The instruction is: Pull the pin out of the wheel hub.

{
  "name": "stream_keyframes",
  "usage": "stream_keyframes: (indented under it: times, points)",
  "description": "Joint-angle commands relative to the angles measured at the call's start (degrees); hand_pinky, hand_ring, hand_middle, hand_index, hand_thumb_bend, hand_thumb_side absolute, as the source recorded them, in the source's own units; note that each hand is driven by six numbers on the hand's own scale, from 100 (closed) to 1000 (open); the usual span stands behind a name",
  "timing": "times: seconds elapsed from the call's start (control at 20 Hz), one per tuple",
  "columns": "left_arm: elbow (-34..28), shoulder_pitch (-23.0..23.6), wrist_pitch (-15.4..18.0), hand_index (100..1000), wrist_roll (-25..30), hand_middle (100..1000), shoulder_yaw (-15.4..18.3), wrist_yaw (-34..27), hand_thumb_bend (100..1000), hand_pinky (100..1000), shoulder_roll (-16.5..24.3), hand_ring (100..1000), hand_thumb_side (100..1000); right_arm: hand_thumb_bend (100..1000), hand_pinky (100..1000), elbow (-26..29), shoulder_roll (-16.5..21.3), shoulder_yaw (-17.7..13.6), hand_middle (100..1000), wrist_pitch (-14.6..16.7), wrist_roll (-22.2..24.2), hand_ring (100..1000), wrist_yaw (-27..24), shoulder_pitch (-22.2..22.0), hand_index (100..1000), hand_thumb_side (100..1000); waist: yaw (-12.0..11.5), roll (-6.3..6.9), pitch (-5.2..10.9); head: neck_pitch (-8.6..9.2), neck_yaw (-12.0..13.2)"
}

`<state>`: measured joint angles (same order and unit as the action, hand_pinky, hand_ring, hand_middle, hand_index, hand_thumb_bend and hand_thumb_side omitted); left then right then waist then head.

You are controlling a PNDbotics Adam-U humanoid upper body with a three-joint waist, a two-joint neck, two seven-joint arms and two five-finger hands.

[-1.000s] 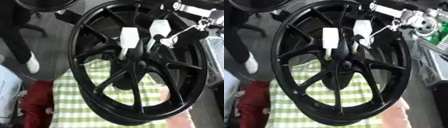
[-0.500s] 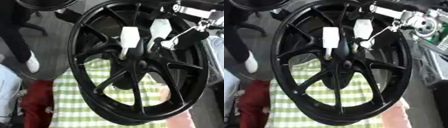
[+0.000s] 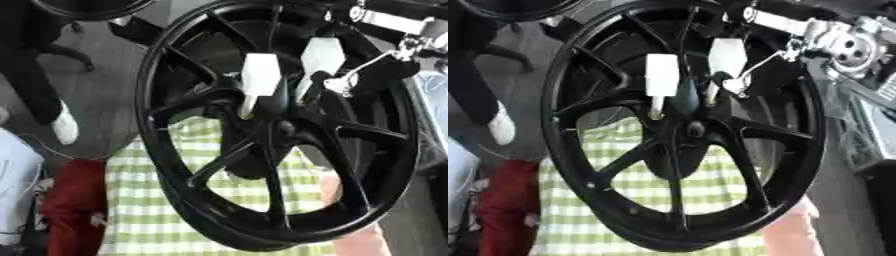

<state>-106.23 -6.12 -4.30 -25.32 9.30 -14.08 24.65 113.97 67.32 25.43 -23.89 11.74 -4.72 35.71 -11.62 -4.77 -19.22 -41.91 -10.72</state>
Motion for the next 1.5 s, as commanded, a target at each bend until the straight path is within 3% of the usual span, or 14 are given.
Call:
stream_keyframes:
  times: [0.05,0.85,1.5]
  points:
    - [-0.51,-0.15,-0.13,834,-0.02,838,0.13,0.46,225,664,0.86,842,854,238,916,0.62,2.19,-1.25,821,-0.29,-0.13,839,0.44,0.29,833,100,-0.10,0.21,0.75,0.76,-0.21]
    - [-0.51,-0.28,-0.23,832,0.15,836,-0.02,0.48,218,666,0.83,842,860,262,911,0.62,2.69,-2.13,816,-0.47,1.67,835,2.79,-0.92,828,100,-0.40,0.19,0.09,1.02,-0.37]
    - [-0.52,-0.47,-0.33,831,0.40,836,-0.23,0.49,213,667,0.79,841,863,209,905,0.42,3.03,-2.89,802,-0.36,1.00,822,3.05,-1.91,817,100,-0.68,0.17,-0.21,1.11,-0.79]
